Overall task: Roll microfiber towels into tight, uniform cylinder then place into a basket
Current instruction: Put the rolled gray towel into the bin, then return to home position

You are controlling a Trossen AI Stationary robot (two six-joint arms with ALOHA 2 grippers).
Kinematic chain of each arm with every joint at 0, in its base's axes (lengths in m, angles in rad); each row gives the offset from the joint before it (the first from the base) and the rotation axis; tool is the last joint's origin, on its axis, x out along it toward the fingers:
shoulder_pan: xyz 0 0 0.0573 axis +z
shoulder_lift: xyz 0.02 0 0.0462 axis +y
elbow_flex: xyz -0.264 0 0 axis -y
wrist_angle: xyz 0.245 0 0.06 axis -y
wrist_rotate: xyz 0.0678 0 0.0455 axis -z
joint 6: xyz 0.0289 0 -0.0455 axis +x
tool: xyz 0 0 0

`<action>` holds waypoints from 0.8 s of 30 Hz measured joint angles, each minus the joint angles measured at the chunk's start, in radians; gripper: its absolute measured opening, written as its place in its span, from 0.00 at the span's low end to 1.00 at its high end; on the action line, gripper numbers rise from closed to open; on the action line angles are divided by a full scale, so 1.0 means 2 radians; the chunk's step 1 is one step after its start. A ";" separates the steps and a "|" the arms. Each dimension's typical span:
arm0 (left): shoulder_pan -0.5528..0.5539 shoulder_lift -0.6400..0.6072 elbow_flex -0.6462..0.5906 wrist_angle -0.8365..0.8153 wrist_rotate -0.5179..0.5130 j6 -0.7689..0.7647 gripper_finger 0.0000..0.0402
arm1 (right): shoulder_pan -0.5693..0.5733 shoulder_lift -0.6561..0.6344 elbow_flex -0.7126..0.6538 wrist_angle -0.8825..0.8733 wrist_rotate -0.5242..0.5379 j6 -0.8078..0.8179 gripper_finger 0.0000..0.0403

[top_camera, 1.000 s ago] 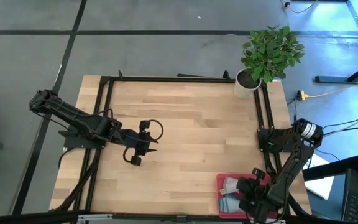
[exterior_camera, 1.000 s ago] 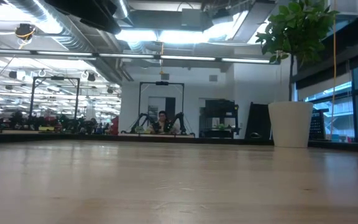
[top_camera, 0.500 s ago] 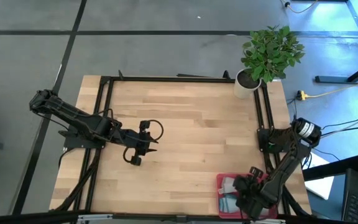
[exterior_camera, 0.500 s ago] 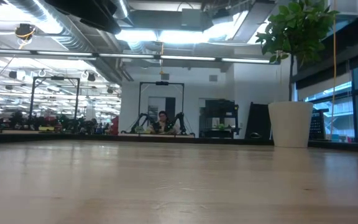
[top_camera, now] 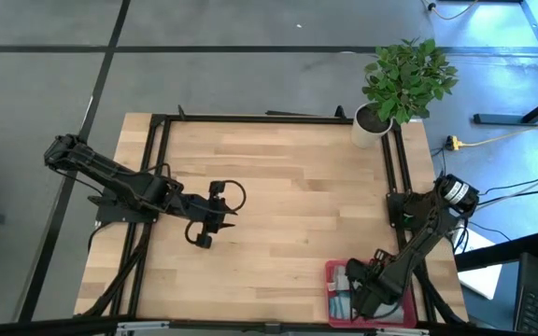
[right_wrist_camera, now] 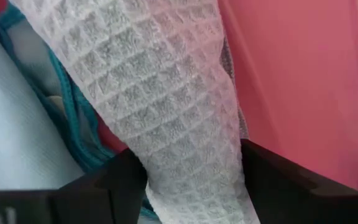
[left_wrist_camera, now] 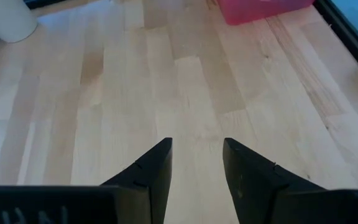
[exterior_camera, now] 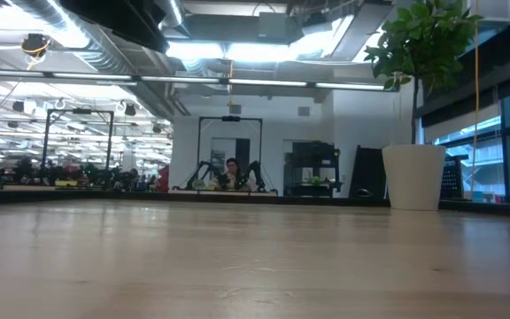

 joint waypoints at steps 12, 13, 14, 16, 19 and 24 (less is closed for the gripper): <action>0.000 -0.006 0.000 0.000 -0.031 0.001 0.34 | -0.009 -0.083 0.000 -0.025 0.059 0.002 0.61; 0.000 -0.009 0.000 0.000 -0.031 0.003 0.34 | -0.010 -0.097 0.000 -0.027 0.078 0.001 0.61; 0.000 -0.012 0.000 0.000 -0.031 0.009 0.34 | -0.010 -0.111 0.000 -0.031 0.097 0.001 0.61; 0.000 -0.019 0.000 0.000 -0.031 0.024 0.34 | -0.010 -0.140 0.000 -0.035 0.139 0.000 0.61; 0.000 -0.034 0.000 0.000 -0.037 0.044 0.34 | -0.010 -0.180 0.000 -0.043 0.220 -0.002 0.61; 0.000 -0.076 0.000 -0.004 -0.090 0.039 0.34 | -0.010 -0.230 0.000 -0.057 0.387 -0.038 0.61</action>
